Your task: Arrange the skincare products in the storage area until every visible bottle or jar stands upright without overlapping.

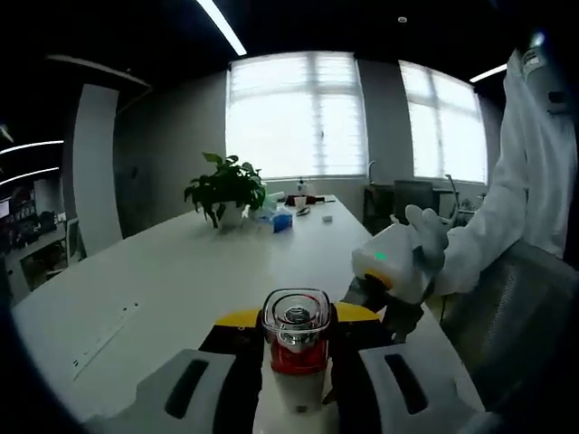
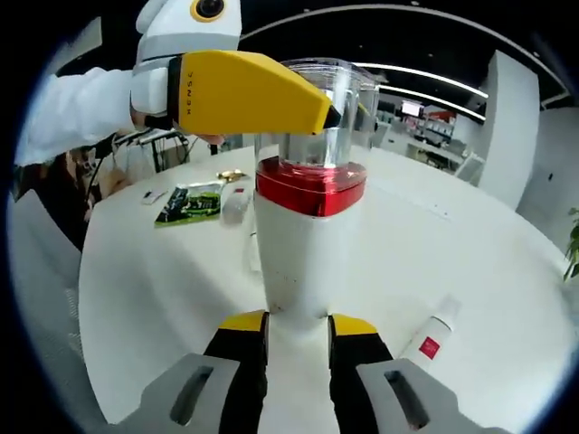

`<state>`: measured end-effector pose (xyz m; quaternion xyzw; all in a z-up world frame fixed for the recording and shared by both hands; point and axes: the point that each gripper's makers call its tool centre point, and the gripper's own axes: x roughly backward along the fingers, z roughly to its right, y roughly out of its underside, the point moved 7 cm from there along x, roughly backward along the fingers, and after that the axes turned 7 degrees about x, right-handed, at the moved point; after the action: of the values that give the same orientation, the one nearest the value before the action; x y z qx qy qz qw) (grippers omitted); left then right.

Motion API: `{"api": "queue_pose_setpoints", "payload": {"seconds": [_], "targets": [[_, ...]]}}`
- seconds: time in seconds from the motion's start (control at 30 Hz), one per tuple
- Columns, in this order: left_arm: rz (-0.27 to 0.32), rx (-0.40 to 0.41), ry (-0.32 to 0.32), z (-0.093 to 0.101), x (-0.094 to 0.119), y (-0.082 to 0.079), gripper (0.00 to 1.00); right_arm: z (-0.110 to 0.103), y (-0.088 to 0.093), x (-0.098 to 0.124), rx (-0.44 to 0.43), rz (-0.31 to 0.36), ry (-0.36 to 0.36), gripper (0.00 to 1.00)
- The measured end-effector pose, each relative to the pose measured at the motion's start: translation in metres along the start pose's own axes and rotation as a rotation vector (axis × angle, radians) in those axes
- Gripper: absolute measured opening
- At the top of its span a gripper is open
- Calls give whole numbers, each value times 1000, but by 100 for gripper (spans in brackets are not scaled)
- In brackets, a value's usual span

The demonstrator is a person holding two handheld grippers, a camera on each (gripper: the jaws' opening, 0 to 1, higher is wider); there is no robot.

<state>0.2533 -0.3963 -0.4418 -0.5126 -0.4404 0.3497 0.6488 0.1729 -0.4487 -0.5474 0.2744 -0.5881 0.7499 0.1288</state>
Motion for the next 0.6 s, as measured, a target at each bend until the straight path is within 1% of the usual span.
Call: {"api": "queue_pose_setpoints", "payload": {"seconds": [0.2, 0.3, 0.43, 0.5, 0.6], "targets": [[6, 1, -10, -4, -5, -3, 26, 8, -1, 0, -36, 15, 27, 13], [-2, -8, 5, -2, -7, -4, 26, 8, -1, -2, -56, 20, 31, 12], [-18, -8, 26, -7, -6, -4, 26, 10, 2, -3, -44, 12, 37, 11], [-17, 2, 28, -6, -6, -4, 26, 10, 2, -1, -53, 13, 36, 11], [-11, -7, 25, -8, -5, -4, 26, 10, 2, -1, -54, 11, 35, 10]]}}
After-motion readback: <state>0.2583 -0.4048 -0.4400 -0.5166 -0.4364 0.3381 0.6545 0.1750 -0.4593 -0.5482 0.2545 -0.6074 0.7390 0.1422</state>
